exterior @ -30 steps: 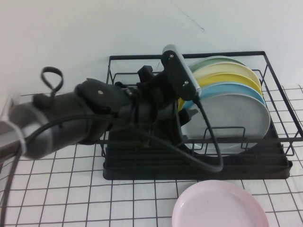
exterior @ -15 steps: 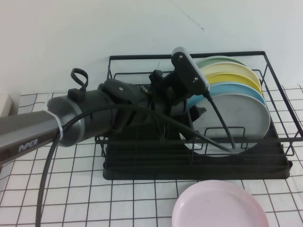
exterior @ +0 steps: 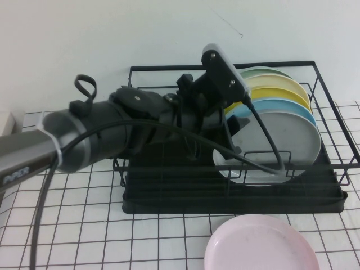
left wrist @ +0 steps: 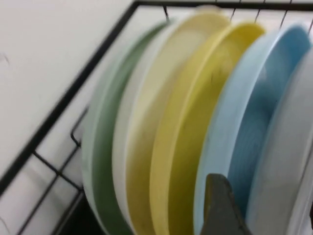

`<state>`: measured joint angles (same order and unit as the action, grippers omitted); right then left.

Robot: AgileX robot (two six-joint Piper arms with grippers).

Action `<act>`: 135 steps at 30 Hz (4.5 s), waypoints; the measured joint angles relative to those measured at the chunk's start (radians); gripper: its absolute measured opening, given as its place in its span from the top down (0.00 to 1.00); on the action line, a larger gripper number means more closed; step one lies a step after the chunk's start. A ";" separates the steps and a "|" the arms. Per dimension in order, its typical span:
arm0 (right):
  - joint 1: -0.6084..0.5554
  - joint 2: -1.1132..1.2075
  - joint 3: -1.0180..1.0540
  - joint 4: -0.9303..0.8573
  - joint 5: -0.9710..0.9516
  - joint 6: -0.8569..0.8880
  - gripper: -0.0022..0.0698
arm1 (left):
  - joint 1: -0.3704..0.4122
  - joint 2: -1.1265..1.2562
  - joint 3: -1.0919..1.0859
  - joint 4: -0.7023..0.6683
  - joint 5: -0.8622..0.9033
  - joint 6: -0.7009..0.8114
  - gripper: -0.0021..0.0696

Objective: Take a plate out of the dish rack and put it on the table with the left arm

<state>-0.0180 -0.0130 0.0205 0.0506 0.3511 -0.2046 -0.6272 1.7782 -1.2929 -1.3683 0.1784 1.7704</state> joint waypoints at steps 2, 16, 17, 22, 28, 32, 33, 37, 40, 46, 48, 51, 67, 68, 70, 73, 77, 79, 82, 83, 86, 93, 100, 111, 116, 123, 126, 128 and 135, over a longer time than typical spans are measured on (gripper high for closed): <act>0.000 0.000 0.000 0.000 0.000 0.000 0.97 | 0.000 -0.025 0.000 0.000 0.025 0.000 0.48; 0.000 0.000 0.000 0.000 0.000 0.000 0.97 | -0.002 0.056 0.000 0.007 0.107 0.045 0.49; 0.000 0.000 0.000 0.000 0.000 0.000 0.97 | -0.002 0.061 0.000 0.007 0.102 0.049 0.51; 0.000 0.000 0.000 0.000 0.000 0.000 0.97 | -0.002 0.073 0.000 0.007 0.030 0.052 0.74; 0.000 0.000 0.000 0.000 0.000 0.000 0.97 | -0.002 0.061 -0.004 -0.006 0.012 0.052 0.87; 0.000 0.000 0.000 0.000 0.000 0.000 0.97 | -0.002 0.007 -0.034 -0.036 0.054 0.055 0.87; 0.000 0.000 0.000 0.000 0.000 0.000 0.97 | -0.002 -0.015 -0.045 -0.040 0.061 0.058 0.87; 0.000 0.000 0.000 0.000 0.000 0.000 0.97 | -0.003 -0.118 -0.069 -0.060 0.071 0.073 0.87; 0.000 0.000 0.000 0.000 0.000 0.000 0.97 | -0.003 -0.192 -0.072 -0.069 0.105 0.008 0.87; 0.000 0.000 0.000 0.000 0.000 0.000 0.97 | -0.003 -0.300 -0.076 0.094 0.306 -0.508 0.87; 0.000 0.000 0.000 0.000 0.000 0.000 0.97 | -0.003 -0.308 -0.079 0.225 0.414 -0.724 0.87; 0.000 0.000 0.000 0.000 0.000 0.000 0.97 | -0.003 -0.306 -0.067 0.399 0.581 -0.941 0.87; 0.000 0.000 0.000 0.000 0.000 0.000 0.97 | -0.003 -0.173 0.284 0.458 0.461 -1.081 0.87; 0.000 0.000 0.000 0.000 0.000 0.000 0.97 | -0.003 -0.157 0.284 0.455 0.456 -1.081 0.87; 0.000 0.000 0.000 0.000 0.000 0.000 0.97 | -0.003 -0.127 0.284 0.451 0.450 -1.081 0.87; 0.000 0.000 0.000 0.000 0.000 0.000 0.97 | -0.003 -0.098 0.286 0.448 0.442 -1.076 0.87; 0.000 0.000 0.000 0.000 0.000 0.000 0.97 | -0.003 -0.089 0.286 0.440 0.432 -1.046 0.76; 0.000 0.000 0.000 0.000 0.000 0.000 0.97 | -0.003 -0.089 0.282 0.438 0.431 -1.030 0.66; 0.000 0.000 0.000 0.000 0.000 0.000 0.97 | -0.003 -0.089 0.265 0.438 0.431 -1.021 0.55; 0.000 0.000 0.000 0.000 0.000 0.000 0.97 | -0.003 -0.089 0.257 0.440 0.435 -1.021 0.54; 0.000 0.000 0.000 0.000 0.000 0.000 0.97 | -0.003 -0.095 0.239 0.440 0.436 -1.020 0.55; 0.000 0.000 0.000 0.000 0.000 0.000 0.97 | 0.000 -0.195 0.231 0.579 0.439 -1.141 0.79; 0.000 0.000 0.000 0.000 0.000 0.000 0.97 | 0.005 -0.442 0.229 0.763 0.420 -1.269 0.96; 0.000 0.000 0.000 0.000 0.000 0.000 0.97 | 0.007 -0.845 0.229 0.810 0.255 -1.265 0.97; 0.000 0.000 0.000 0.000 0.000 0.000 0.97 | 0.007 -0.922 0.229 0.795 0.253 -1.265 0.97; 0.000 0.000 0.000 0.000 0.000 0.000 0.97 | 0.007 -0.926 0.229 0.793 0.256 -1.265 0.97; 0.000 0.000 0.000 0.000 0.000 0.000 0.97 | 0.016 -0.947 0.257 0.790 0.259 -1.260 0.97; 0.000 0.000 0.000 0.000 0.000 0.000 0.97 | 0.056 -0.984 0.296 0.763 0.274 -1.260 0.97; 0.000 0.000 0.000 0.000 0.000 0.000 0.97 | 0.311 -1.269 0.505 0.857 0.217 -1.259 0.97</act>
<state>-0.0180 -0.0130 0.0205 0.0506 0.3511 -0.2046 -0.3158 0.5090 -0.7879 -0.5116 0.3953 0.5116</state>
